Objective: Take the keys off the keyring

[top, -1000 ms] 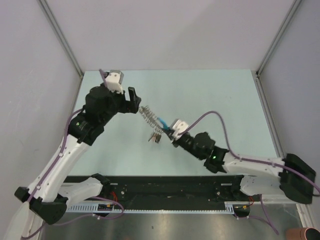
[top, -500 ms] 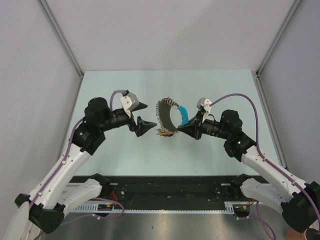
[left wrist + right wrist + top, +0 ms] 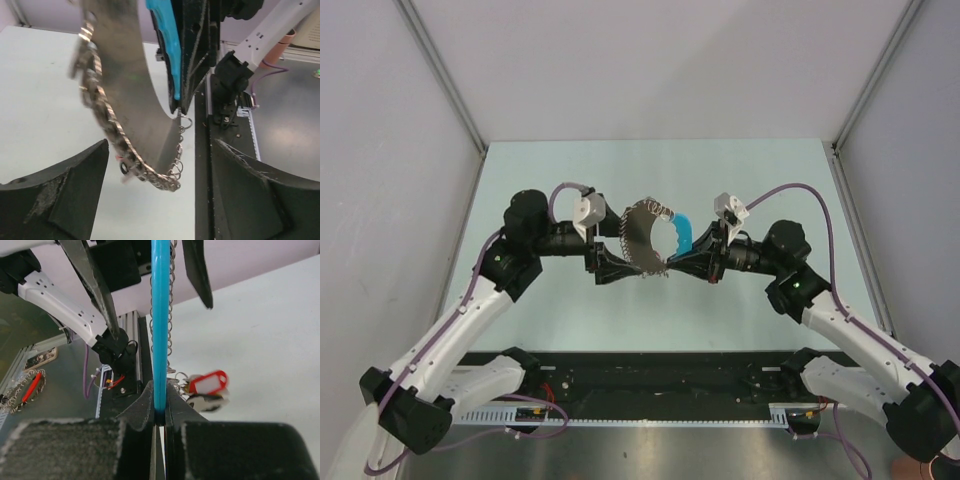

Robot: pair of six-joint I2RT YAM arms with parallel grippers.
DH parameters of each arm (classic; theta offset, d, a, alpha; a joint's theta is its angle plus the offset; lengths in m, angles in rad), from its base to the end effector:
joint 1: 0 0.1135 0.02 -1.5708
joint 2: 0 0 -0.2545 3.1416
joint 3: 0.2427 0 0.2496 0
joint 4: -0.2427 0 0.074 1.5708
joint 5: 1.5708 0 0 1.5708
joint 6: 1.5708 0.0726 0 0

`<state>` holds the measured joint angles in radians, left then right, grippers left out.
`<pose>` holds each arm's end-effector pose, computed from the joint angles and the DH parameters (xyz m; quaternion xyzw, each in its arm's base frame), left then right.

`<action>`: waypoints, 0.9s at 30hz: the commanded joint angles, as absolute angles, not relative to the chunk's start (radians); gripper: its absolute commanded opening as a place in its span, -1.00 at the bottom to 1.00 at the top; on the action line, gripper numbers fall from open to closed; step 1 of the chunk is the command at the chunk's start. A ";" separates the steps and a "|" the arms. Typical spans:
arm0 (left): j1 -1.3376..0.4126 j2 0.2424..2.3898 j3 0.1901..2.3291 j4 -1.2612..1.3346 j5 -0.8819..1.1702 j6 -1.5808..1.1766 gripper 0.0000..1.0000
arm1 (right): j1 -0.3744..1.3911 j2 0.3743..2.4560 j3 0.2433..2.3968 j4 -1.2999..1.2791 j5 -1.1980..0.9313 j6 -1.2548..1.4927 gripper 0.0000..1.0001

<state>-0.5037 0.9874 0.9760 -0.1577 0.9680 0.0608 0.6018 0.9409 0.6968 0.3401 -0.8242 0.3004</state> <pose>0.1781 -0.1664 0.3637 0.4766 0.5662 -0.4723 0.4787 0.1697 0.1812 0.3306 -0.3856 0.5646 0.5381 0.4930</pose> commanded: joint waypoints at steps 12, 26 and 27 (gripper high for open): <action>-0.591 1.051 0.953 -0.054 1.084 -0.043 0.05 | 0.638 1.000 0.753 0.610 -0.827 0.414 -1.00; -0.603 1.039 0.989 -0.037 1.013 -0.109 -0.99 | 0.643 0.974 0.753 0.526 -0.747 0.379 -0.77; -0.601 1.032 0.989 -0.025 0.991 -0.117 -0.99 | 0.641 0.963 0.753 0.503 -0.705 0.368 -0.66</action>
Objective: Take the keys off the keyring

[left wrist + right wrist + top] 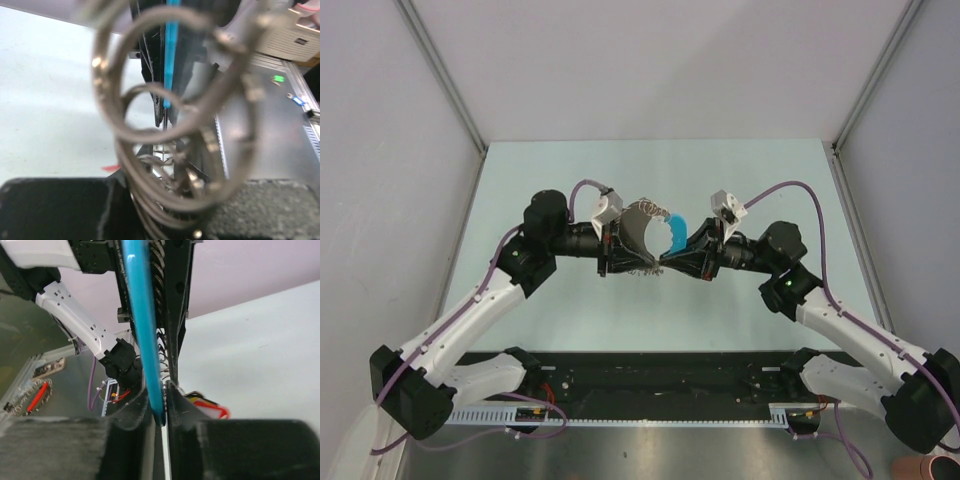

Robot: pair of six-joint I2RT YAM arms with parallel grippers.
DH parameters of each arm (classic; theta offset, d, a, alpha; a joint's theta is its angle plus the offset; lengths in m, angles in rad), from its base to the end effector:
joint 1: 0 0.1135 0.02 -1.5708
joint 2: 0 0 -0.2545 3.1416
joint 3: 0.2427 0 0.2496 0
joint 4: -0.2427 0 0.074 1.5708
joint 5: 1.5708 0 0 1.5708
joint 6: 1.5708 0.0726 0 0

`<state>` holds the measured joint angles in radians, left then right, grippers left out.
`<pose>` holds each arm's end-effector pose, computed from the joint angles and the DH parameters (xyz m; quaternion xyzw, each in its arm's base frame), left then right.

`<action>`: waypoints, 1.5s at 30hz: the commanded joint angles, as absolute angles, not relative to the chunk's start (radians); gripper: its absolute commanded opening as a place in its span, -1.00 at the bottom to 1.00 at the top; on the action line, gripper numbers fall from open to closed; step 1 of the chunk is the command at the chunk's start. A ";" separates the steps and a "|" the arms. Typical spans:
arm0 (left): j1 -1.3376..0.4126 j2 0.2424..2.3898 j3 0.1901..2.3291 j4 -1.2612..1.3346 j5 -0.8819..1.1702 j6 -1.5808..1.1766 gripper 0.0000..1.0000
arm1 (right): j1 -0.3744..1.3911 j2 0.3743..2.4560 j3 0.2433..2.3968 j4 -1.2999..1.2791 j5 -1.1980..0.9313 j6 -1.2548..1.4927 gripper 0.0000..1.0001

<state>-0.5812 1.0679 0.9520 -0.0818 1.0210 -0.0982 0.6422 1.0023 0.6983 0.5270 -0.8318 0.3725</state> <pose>0.1789 -0.1916 0.3461 0.4621 0.5812 -0.5406 0.3955 0.1696 0.1939 0.3399 -0.3896 0.5232 0.5676 0.5023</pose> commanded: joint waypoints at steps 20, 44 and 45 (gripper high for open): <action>-0.603 0.928 1.020 0.149 0.775 -0.357 -0.99 | 0.790 0.814 0.558 0.581 -0.441 0.037 0.22; -0.604 0.893 1.015 0.149 0.747 -0.416 -0.99 | 1.014 0.925 0.558 0.724 -0.048 -0.155 -0.20; -0.604 0.890 1.017 0.144 0.742 -0.407 -0.99 | 1.017 0.919 0.558 0.715 -0.049 -0.156 -0.15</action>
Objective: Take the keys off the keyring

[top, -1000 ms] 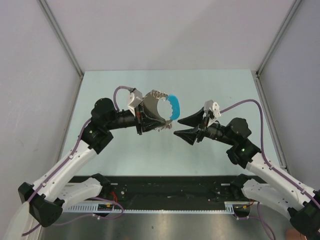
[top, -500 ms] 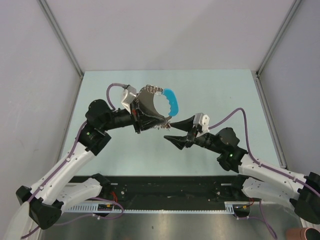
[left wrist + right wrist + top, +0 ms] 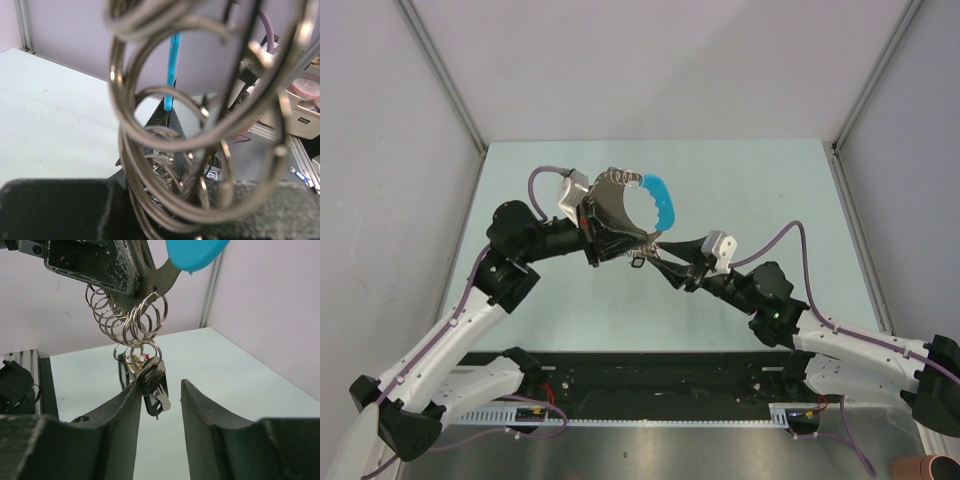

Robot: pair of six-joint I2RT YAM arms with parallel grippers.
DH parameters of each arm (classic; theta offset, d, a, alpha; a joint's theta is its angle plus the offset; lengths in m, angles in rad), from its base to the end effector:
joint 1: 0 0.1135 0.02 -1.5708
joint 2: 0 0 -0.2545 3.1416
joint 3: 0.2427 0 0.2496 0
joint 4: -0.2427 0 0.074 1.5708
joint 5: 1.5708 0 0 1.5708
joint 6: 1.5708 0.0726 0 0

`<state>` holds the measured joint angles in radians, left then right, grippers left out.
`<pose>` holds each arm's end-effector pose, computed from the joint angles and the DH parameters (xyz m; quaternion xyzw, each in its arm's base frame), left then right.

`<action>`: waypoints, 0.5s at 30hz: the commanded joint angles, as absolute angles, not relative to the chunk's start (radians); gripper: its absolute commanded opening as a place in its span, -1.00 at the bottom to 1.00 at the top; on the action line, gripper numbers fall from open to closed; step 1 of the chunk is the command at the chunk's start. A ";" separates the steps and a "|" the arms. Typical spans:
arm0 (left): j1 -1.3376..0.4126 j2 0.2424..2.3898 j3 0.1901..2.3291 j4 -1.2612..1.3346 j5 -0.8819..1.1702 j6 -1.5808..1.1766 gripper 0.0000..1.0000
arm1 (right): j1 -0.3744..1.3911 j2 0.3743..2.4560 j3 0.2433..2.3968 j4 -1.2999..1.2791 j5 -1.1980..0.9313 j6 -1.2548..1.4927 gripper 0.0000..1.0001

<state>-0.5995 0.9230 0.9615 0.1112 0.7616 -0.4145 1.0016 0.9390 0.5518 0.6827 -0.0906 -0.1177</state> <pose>0.1627 -0.1719 0.4046 0.3365 0.5769 -0.5536 0.4975 0.1328 0.2197 0.3255 -0.3465 0.4847 0.3677 0.7140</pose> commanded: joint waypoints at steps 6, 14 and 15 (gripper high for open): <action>-0.604 0.885 1.025 0.107 0.726 -0.380 -0.99 | 1.028 0.887 0.558 0.661 -0.020 -0.152 -0.10; -0.604 0.876 1.032 0.083 0.710 -0.365 -0.99 | 1.040 0.873 0.554 0.603 -0.008 -0.147 -0.11; -0.606 0.879 1.032 0.084 0.712 -0.365 -0.99 | 1.042 0.876 0.551 0.603 -0.003 -0.150 -0.11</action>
